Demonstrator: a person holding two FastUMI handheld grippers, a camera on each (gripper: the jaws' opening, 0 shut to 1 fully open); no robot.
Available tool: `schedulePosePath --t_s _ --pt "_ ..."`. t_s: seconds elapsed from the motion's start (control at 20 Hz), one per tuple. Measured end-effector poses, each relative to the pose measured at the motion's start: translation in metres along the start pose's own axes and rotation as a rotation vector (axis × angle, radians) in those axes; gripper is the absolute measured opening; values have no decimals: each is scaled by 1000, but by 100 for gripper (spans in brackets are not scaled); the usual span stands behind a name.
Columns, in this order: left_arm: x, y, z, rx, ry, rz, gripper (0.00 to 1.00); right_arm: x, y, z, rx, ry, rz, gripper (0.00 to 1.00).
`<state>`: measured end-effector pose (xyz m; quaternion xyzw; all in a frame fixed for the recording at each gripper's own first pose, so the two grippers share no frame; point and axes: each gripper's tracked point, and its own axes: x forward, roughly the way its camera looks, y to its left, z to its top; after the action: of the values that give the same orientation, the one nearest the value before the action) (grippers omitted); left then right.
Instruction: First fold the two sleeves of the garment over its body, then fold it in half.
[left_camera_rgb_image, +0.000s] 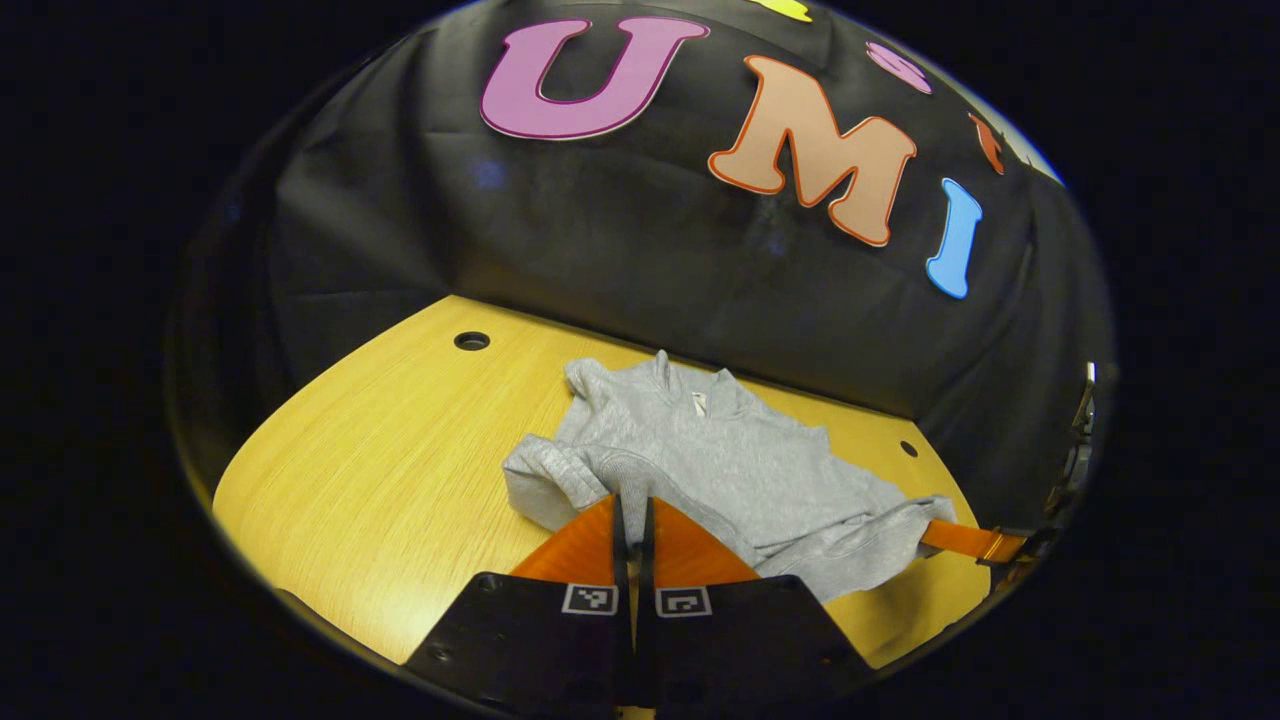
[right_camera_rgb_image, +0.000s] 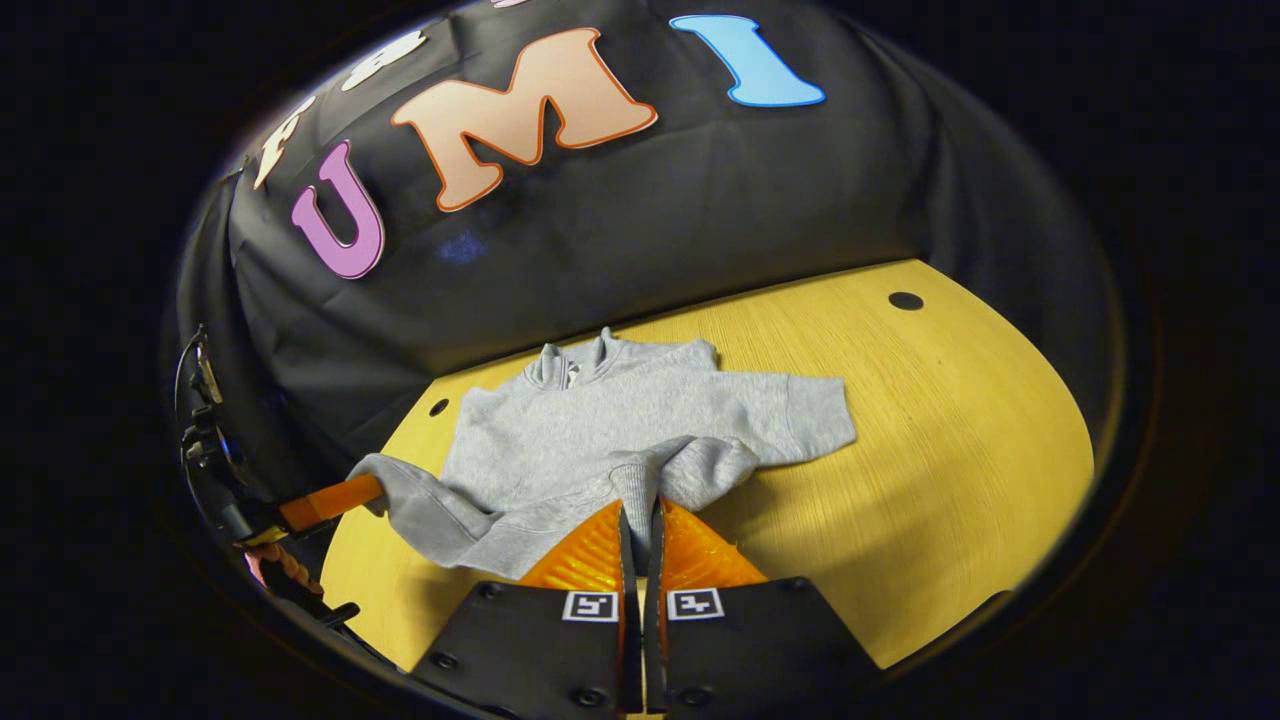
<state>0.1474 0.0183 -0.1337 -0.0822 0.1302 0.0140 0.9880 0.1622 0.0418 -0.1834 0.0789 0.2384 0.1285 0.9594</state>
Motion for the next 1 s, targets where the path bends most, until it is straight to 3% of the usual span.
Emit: schedulePosePath --t_s 0.15,0.65,0.7,0.85,1.0 --pt "26 -2 14 -31 -13 3 2 20 0 14 15 15 9 4" --pt "124 23 -7 55 98 110 0 113 -16 26 57 113 5 5" --pt "133 24 -15 68 122 115 0 125 -18 22 67 126 8 12" --pt "141 26 -27 90 153 131 0 141 -23 15 132 149 19 12" --pt "144 26 -27 98 145 134 0 146 -22 16 111 131 34 19"
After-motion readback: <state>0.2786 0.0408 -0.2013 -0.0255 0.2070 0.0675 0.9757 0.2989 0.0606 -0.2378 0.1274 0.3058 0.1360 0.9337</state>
